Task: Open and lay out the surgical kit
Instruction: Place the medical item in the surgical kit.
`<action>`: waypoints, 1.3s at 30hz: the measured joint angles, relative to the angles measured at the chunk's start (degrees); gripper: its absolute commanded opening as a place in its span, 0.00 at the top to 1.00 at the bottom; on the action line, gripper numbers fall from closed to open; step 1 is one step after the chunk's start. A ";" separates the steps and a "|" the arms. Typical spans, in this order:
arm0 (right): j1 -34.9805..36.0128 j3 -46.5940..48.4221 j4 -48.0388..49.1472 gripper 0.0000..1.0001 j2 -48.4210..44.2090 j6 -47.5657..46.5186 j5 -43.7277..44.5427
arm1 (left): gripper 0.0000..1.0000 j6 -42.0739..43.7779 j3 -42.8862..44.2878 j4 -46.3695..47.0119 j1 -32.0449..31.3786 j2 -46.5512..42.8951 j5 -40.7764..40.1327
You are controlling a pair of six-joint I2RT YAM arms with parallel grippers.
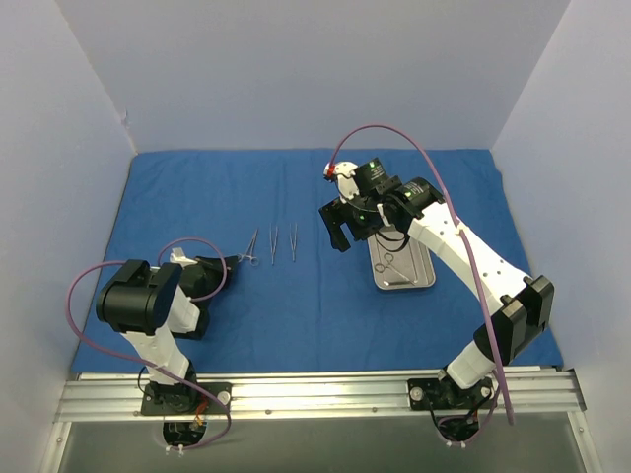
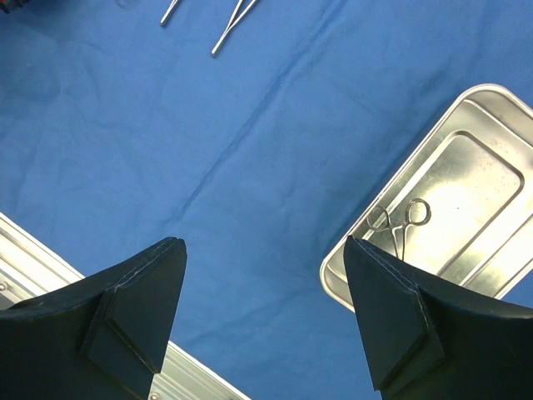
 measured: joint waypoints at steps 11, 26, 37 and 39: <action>0.00 -0.68 0.02 0.21 0.00 0.00 -0.50 | 0.64 -0.96 -0.02 0.66 -1.79 1.77 -1.14; 0.00 -1.05 0.13 0.21 0.00 0.00 -0.61 | 0.57 -1.20 0.72 -1.97 -2.12 -0.07 -0.81; 0.00 -1.07 1.36 0.20 0.00 0.00 -1.07 | 0.48 -1.55 2.47 -27.93 -5.57 -23.39 -1.66; 0.00 -1.07 1.46 0.21 0.00 0.00 -1.09 | 0.47 -1.55 2.47 -32.72 -5.22 -26.21 -1.95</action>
